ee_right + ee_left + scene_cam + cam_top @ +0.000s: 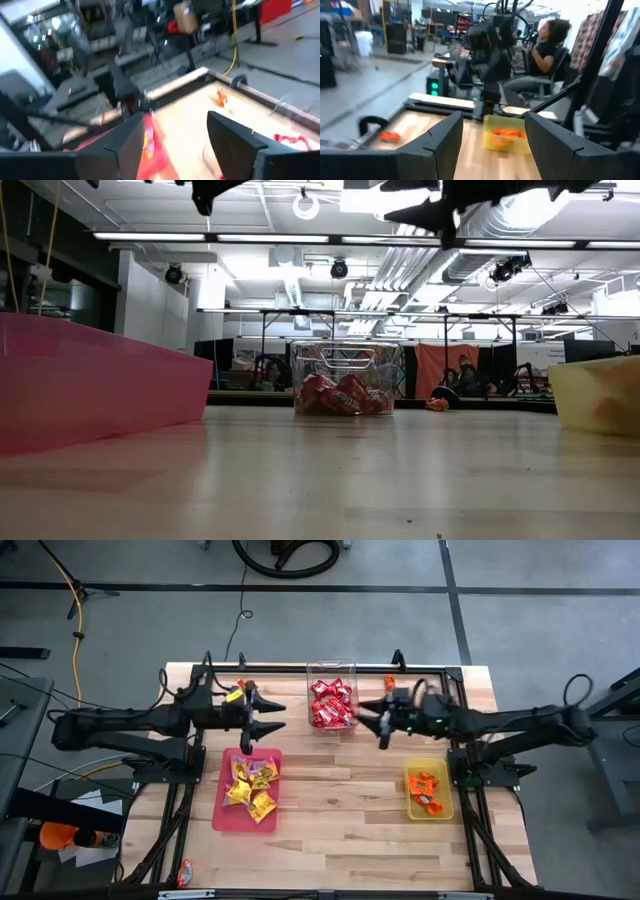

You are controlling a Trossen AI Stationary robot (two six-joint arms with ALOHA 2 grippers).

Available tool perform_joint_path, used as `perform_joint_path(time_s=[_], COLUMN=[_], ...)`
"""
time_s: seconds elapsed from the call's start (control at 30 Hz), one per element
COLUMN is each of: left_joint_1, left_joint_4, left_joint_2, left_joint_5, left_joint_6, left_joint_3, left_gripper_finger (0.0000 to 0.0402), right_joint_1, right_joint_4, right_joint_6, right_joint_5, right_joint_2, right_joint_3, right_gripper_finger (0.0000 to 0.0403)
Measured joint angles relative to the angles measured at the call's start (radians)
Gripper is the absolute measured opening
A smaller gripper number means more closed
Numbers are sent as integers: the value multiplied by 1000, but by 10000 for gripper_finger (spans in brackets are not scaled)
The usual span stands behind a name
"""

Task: Sort candy
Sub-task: Put the orange candy into the yellow bin

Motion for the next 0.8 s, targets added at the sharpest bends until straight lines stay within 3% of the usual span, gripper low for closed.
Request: perform_joint_path(time_s=[0.13,0.23,0.37,0.5,0.6,0.8], left_joint_1=[26,55,146,314,477,735], left_joint_4=[-30,-36,-280,-696,-960,-1205], left_joint_2=[-20,-15,33,161,301,579], left_joint_5=[0,-51,-176,-284,-307,-248], left_joint_6=[46,-46,-114,-45,18,54], left_joint_3=[0,2,132,383,521,577], left_gripper_finger=[202,202,202,202,202,202], right_joint_1=[9,7,-29,-111,-177,-258], right_joint_4=[77,95,-13,-203,-298,-325], right_joint_6=[-3,-3,-58,-134,-193,-205], right_joint_5=[-19,-18,-33,-114,-196,-335], right_joint_2=[89,123,130,130,130,130], right_joint_3=[-1,28,118,214,259,264], right_gripper_finger=[168,107,14,20,5,7])
